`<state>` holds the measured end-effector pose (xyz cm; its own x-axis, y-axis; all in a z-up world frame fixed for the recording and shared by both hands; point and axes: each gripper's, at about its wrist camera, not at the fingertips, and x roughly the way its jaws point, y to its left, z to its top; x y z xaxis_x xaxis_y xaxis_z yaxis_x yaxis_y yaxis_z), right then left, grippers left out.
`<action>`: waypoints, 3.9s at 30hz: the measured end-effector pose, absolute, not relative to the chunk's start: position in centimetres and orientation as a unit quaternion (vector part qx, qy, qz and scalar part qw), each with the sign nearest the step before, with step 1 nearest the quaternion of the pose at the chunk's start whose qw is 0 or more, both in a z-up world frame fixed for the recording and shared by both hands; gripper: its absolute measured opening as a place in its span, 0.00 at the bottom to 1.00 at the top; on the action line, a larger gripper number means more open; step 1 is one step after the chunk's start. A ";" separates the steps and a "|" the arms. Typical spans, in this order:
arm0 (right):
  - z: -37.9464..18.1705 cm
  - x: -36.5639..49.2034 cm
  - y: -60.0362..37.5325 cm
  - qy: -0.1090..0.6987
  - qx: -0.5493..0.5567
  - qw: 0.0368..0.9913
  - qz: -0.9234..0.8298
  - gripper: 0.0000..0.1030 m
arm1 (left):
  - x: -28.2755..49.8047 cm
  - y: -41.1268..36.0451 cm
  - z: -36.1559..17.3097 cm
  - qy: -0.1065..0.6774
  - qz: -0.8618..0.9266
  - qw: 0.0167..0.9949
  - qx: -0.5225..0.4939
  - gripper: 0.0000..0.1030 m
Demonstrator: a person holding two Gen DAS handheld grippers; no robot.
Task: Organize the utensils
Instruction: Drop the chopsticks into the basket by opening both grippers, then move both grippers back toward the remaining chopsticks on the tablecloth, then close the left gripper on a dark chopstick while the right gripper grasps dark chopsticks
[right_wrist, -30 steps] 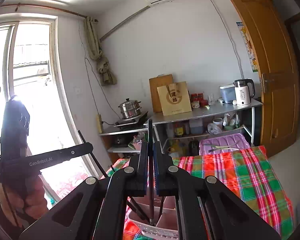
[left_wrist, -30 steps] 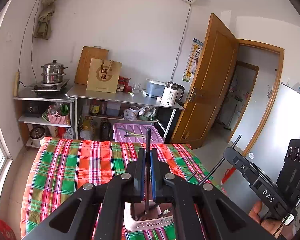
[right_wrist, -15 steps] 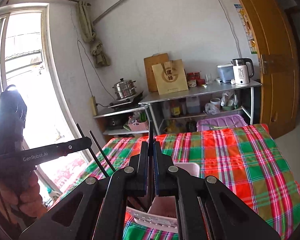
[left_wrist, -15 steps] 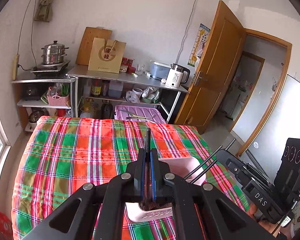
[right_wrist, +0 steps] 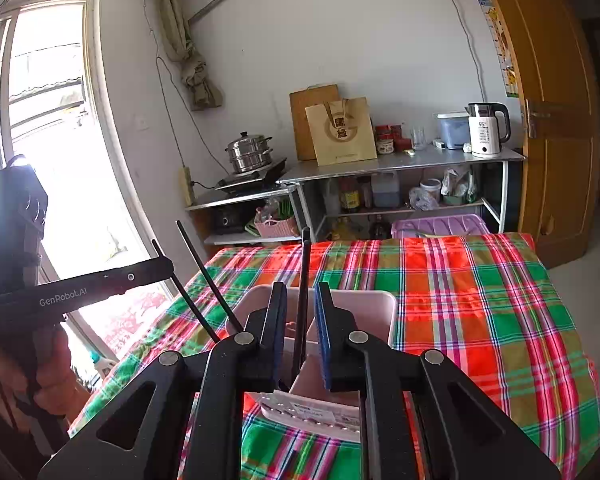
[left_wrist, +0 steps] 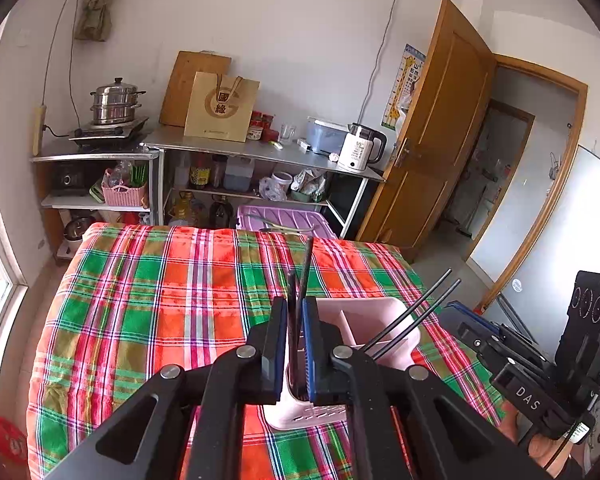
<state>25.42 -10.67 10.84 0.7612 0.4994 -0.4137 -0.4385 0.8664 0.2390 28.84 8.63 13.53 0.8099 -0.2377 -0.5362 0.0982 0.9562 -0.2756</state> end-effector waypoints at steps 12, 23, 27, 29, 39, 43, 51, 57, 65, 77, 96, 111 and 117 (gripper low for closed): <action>13.2 17.7 -14.5 0.188 0.044 0.950 0.244 0.25 | 20.2 7.6 15.3 0.249 -0.093 0.959 -0.102 0.19; 9.1 11.5 -18.7 0.217 0.045 0.948 0.228 0.25 | 11.6 4.5 11.1 0.237 -0.123 0.959 -0.097 0.20; 6.9 10.4 -19.9 0.241 0.053 0.946 0.211 0.25 | 9.6 3.6 8.6 0.252 -0.121 0.955 -0.099 0.20; 6.1 9.9 -20.4 0.248 0.055 0.945 0.206 0.25 | 8.7 3.1 7.4 0.259 -0.118 0.954 -0.094 0.20; 3.4 7.8 -21.1 0.270 0.050 0.941 0.199 0.25 | 6.6 1.5 3.5 0.296 -0.123 0.943 -0.093 0.20; 2.6 8.1 -21.0 0.280 0.049 0.939 0.197 0.25 | 7.3 1.2 2.8 0.307 -0.125 0.939 -0.095 0.20; 1.4 10.2 -20.9 0.306 0.044 0.932 0.189 0.25 | 10.5 0.3 1.6 0.344 -0.125 0.927 -0.082 0.20; 0.1 13.2 -20.4 0.341 0.029 0.922 0.180 0.25 | 14.5 -1.0 0.7 0.379 -0.132 0.914 -0.063 0.20; -2.3 17.3 -19.3 0.388 0.007 0.906 0.170 0.24 | 20.3 -1.6 -2.0 0.437 -0.128 0.888 -0.062 0.20; -4.5 21.4 -17.8 0.432 -0.018 0.887 0.163 0.18 | 24.4 -2.0 -4.8 0.482 -0.109 0.868 -0.050 0.20; -5.0 22.6 -17.2 0.447 -0.015 0.881 0.156 0.06 | 25.0 -4.6 -4.7 0.485 -0.086 0.870 -0.020 0.07; 3.1 20.1 -17.2 0.356 0.006 0.917 0.177 0.05 | 22.7 -2.5 3.8 0.409 -0.121 0.902 -0.067 0.05; 6.6 18.8 -17.2 0.313 0.010 0.932 0.185 0.04 | 21.4 -1.8 8.1 0.369 -0.130 0.918 -0.067 0.04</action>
